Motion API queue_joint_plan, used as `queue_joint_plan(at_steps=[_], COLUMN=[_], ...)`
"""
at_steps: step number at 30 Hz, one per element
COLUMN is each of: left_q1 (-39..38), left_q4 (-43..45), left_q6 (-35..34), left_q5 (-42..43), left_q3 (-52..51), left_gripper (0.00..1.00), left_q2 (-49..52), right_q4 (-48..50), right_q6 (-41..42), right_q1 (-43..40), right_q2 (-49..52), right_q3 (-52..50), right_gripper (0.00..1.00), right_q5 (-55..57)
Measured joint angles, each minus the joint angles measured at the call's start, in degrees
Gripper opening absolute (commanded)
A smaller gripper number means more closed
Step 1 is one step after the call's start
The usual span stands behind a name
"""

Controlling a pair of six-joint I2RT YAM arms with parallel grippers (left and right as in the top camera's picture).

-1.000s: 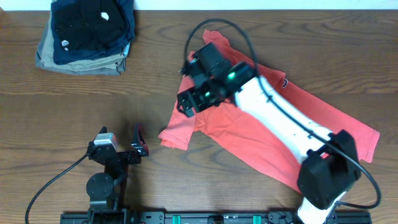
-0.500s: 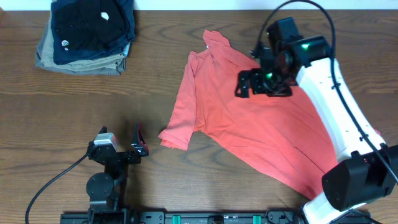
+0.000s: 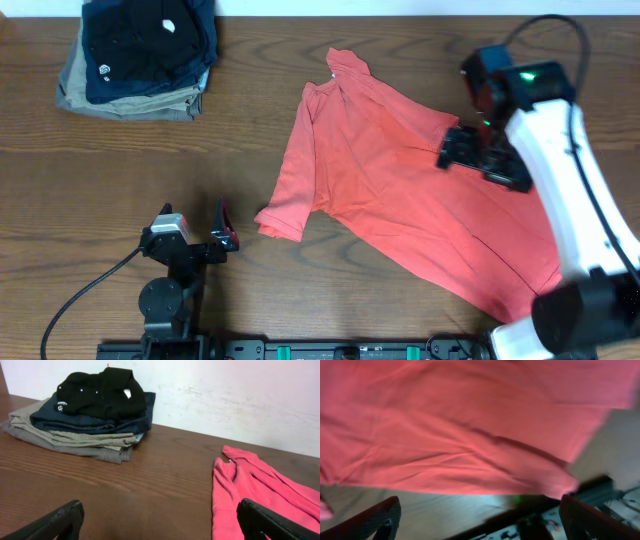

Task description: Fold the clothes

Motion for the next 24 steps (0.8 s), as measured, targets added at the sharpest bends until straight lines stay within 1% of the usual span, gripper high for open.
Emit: queue_joint_plan(at_steps=[6,10,13,15,19,20,24], left_q1=[0.0,0.0,0.0,0.02,0.0,0.02,0.0], left_q4=[0.0,-0.02,0.0,0.0,0.0,0.0,0.0], left_q6=[0.0,0.0,0.0,0.0,0.0,0.0,0.0], left_q5=[0.02,0.02,0.0,0.02,0.0,0.0,0.0], left_q3=[0.0,0.0,0.0,0.0,0.0,0.0,0.0], left_gripper=[0.98,0.98,0.98,0.98,0.98,0.98,0.98], left_q2=[0.0,0.0,0.0,0.0,0.0,0.0,0.0], right_q4=[-1.11,1.6,5.7,7.93,13.99,16.04,27.74], right_q6=[2.82,3.45,3.72,3.69,3.3,2.6,-3.48], right_q1=[-5.31,-10.4,-14.12,-15.06,-15.63,-15.58,-14.12], right_q2=[-11.17,-14.84,-15.17,-14.93,-14.51,-14.51,-14.14], right_q3=[-3.08,-8.17,-12.7,-15.08,-18.51,-18.75,-19.15], right_gripper=[0.99,0.99,0.99,0.99,0.9,0.89,0.89], right_q5=[4.52,5.46,5.86,5.53,0.5,-1.18,-8.39])
